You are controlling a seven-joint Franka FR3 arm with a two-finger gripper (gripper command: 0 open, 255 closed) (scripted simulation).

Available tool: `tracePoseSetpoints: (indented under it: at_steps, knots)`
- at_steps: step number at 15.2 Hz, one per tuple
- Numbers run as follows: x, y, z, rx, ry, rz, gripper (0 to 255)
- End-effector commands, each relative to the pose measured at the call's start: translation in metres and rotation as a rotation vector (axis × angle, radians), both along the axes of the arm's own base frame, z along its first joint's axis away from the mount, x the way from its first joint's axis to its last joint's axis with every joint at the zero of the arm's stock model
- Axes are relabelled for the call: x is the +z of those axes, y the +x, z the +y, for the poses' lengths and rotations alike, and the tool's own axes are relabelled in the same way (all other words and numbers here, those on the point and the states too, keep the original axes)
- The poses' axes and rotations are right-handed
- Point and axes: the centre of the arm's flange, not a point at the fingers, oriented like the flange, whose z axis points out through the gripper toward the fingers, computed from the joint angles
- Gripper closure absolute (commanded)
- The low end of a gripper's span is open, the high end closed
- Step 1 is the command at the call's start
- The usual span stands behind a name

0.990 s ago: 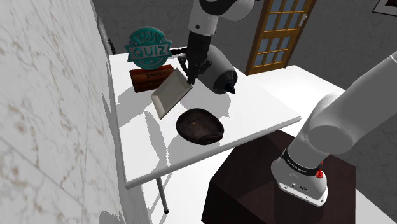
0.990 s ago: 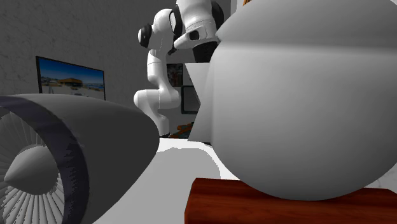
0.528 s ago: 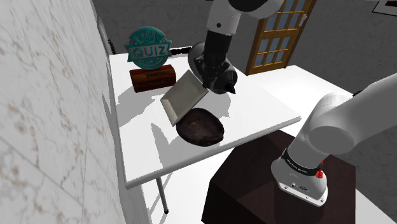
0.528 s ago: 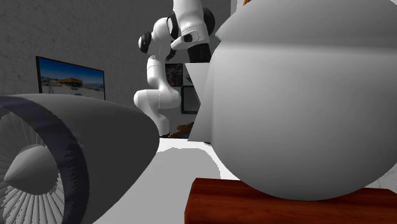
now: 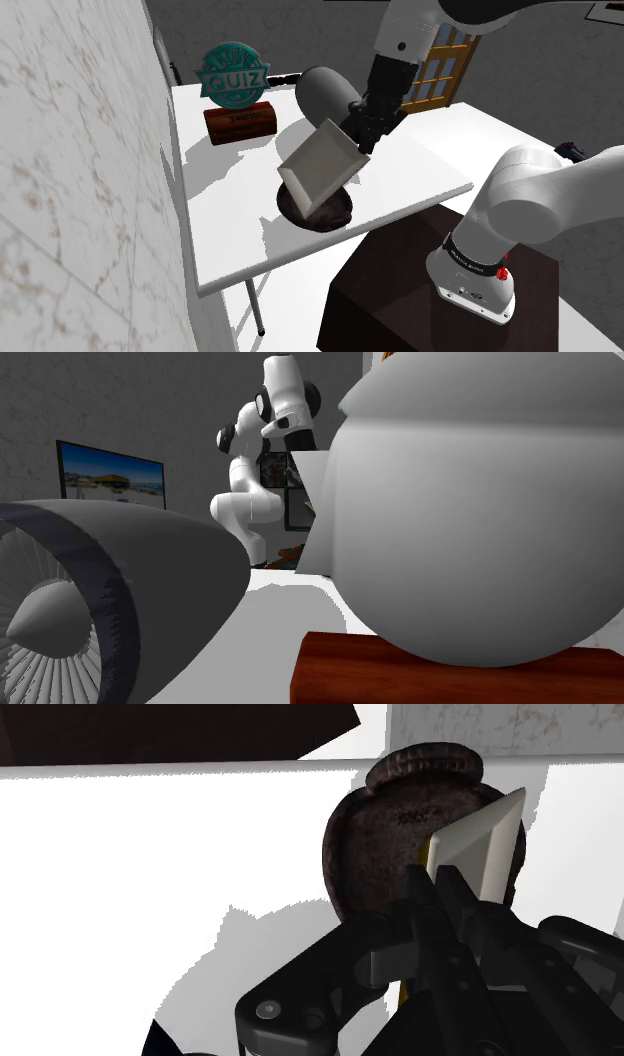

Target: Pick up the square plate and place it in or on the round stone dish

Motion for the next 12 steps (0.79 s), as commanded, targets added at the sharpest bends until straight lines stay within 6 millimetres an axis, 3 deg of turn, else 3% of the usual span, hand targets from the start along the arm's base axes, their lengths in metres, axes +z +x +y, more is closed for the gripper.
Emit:
tracePoseSetpoints:
  at_steps: [1,7,8,9,12]
  knots:
    - [-0.007,-0.008,0.001,0.000,0.000,0.001,255]
    - [-0.039,-0.008,0.001,0.000,0.000,0.001,255]
    - [-0.033,-0.008,0.001,0.000,0.000,0.001,255]
    - [-0.033,-0.008,0.001,0.000,0.000,0.001,0]
    - [-0.060,-0.006,-0.015,-0.030,-0.059,-0.042,0]
